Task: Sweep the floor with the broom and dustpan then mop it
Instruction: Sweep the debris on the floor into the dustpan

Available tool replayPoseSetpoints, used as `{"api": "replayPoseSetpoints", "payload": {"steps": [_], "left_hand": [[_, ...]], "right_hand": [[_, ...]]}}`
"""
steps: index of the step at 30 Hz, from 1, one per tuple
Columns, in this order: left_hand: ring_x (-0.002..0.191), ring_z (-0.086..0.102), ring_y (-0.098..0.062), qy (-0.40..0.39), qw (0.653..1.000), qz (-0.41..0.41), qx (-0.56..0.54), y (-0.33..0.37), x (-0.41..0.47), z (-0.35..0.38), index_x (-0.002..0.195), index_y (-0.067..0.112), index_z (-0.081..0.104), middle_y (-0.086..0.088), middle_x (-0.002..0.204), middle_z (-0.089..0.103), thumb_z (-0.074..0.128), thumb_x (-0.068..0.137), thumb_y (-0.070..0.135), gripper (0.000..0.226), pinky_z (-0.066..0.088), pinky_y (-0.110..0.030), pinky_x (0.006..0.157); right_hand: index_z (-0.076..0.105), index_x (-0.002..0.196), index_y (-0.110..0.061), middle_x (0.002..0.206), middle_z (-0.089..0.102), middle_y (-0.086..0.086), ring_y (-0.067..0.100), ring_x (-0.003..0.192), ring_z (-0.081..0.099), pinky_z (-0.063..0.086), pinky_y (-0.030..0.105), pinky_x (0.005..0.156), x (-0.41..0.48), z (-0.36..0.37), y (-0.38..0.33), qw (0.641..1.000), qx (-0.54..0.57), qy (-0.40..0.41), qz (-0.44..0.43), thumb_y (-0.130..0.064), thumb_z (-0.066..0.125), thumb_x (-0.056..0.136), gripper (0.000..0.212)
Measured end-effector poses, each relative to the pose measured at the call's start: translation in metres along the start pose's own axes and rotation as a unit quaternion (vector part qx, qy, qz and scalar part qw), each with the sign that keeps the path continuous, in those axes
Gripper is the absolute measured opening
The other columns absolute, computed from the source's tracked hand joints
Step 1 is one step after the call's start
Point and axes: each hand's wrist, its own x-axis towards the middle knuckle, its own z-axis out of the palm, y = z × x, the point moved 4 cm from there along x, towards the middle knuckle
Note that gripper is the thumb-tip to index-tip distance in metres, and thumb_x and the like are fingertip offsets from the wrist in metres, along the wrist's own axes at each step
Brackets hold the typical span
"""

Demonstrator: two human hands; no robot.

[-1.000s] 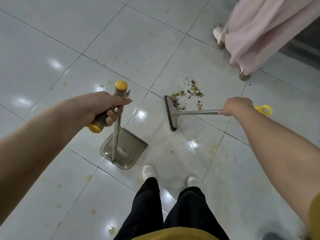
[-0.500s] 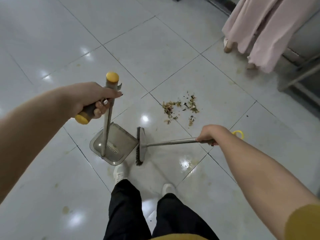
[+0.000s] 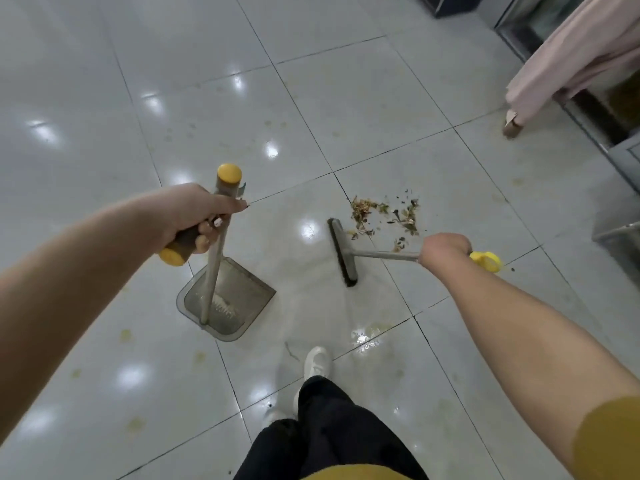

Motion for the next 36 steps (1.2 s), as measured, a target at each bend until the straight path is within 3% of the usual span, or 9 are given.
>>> {"api": "replayPoseSetpoints", "payload": {"steps": [3,5,8,15,18,21,24,28,36], "left_hand": [[0.031,0.030,-0.011,-0.004,1.000,-0.007,-0.016,-0.030,-0.014,-0.001,0.073,0.008,0.046,-0.005,0.058,0.034,0.067,0.085,0.030,0.033,0.030,-0.017,0.029],[0.030,0.030,-0.010,-0.005,1.000,-0.007,-0.030,-0.052,-0.024,0.000,0.076,0.008,0.046,-0.005,0.059,0.034,0.066,0.086,0.030,0.031,0.030,-0.017,0.029],[0.030,0.030,-0.011,-0.009,0.999,-0.005,-0.038,-0.084,-0.040,0.001,0.077,0.009,0.046,-0.005,0.059,0.033,0.065,0.086,0.031,0.031,0.030,-0.017,0.030],[0.029,0.030,-0.010,-0.002,0.997,-0.003,-0.073,-0.146,-0.082,0.008,0.075,0.010,0.044,-0.005,0.059,0.034,0.065,0.088,0.029,0.031,0.031,-0.017,0.030],[0.030,0.031,-0.011,-0.008,0.998,-0.009,-0.065,-0.171,-0.094,0.008,0.077,0.009,0.046,-0.006,0.060,0.035,0.065,0.087,0.030,0.031,0.031,-0.017,0.031],[0.032,0.032,-0.011,-0.004,0.998,-0.023,-0.055,-0.198,-0.102,0.009,0.079,0.007,0.047,-0.006,0.059,0.038,0.065,0.087,0.030,0.030,0.033,-0.018,0.031],[0.032,0.033,-0.012,0.007,0.997,-0.036,-0.069,-0.218,-0.109,0.000,0.081,0.008,0.048,-0.006,0.060,0.038,0.064,0.087,0.032,0.030,0.034,-0.018,0.032],[0.030,0.031,-0.009,0.001,0.993,-0.046,-0.108,-0.234,-0.118,-0.005,0.076,0.010,0.044,-0.005,0.060,0.034,0.062,0.089,0.029,0.029,0.031,-0.017,0.029],[0.032,0.030,-0.010,-0.016,0.993,-0.038,-0.111,-0.233,-0.125,0.002,0.068,0.012,0.041,-0.004,0.058,0.032,0.061,0.090,0.031,0.036,0.031,-0.016,0.031]], "right_hand": [[0.059,0.118,-0.019,0.117,0.060,-0.002,0.022,0.107,0.058,0.044,0.030,0.079,-0.017,0.005,0.004,1.000,0.018,0.005,-0.012,-0.031,0.049,0.094,0.028],[0.058,0.109,-0.019,0.101,0.060,-0.001,0.022,0.100,0.058,0.043,0.029,0.081,-0.034,0.011,0.010,0.999,0.039,0.001,-0.029,-0.039,0.048,0.094,0.026],[0.054,0.082,-0.012,0.069,0.051,0.000,0.021,0.072,0.055,0.042,0.027,0.074,-0.062,0.022,0.008,0.997,0.057,-0.015,-0.048,-0.045,0.048,0.092,0.035],[0.053,0.064,-0.011,0.064,0.055,0.006,0.020,0.052,0.049,0.039,0.025,0.052,-0.134,0.094,-0.044,0.976,0.137,-0.142,-0.094,-0.043,0.055,0.091,0.041],[0.056,0.071,-0.014,0.072,0.059,0.003,0.021,0.064,0.056,0.045,0.026,0.064,-0.154,0.118,-0.072,0.980,0.093,-0.139,-0.112,-0.046,0.054,0.088,0.037],[0.062,0.104,-0.021,0.102,0.064,-0.002,0.022,0.093,0.060,0.046,0.030,0.084,-0.165,0.135,-0.096,0.991,0.020,-0.078,-0.110,-0.046,0.049,0.089,0.031],[0.058,0.122,-0.025,0.124,0.059,-0.005,0.020,0.112,0.058,0.045,0.029,0.086,-0.169,0.137,-0.105,0.995,-0.037,-0.023,-0.087,-0.040,0.048,0.090,0.037],[0.060,0.120,-0.025,0.122,0.059,-0.004,0.020,0.110,0.059,0.046,0.029,0.083,-0.165,0.119,-0.100,0.996,-0.066,0.002,-0.058,-0.037,0.047,0.090,0.034],[0.065,0.105,-0.021,0.098,0.061,-0.005,0.017,0.081,0.057,0.041,0.024,0.064,-0.155,0.091,-0.106,0.989,-0.123,0.076,-0.011,-0.016,0.051,0.088,0.022]]}}
